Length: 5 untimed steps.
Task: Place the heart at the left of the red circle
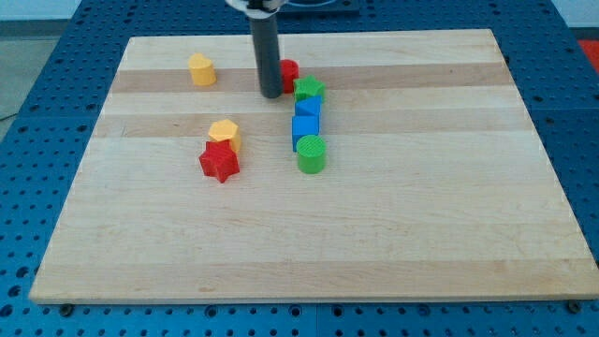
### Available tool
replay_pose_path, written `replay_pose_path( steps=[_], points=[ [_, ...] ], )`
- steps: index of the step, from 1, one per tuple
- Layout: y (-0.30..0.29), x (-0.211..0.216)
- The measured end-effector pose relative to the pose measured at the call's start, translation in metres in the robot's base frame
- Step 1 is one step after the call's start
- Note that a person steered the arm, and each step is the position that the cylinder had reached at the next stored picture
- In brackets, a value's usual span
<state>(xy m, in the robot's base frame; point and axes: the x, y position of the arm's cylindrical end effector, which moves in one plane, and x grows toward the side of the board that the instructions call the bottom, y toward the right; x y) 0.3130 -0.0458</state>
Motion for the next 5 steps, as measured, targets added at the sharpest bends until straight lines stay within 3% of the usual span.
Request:
replay_pose_path(
  steps=[1,2,4,5],
  points=[
    [0.031,-0.046],
    [0.035,-0.055],
    [-0.016,0.013],
    [-0.093,0.031]
  ],
)
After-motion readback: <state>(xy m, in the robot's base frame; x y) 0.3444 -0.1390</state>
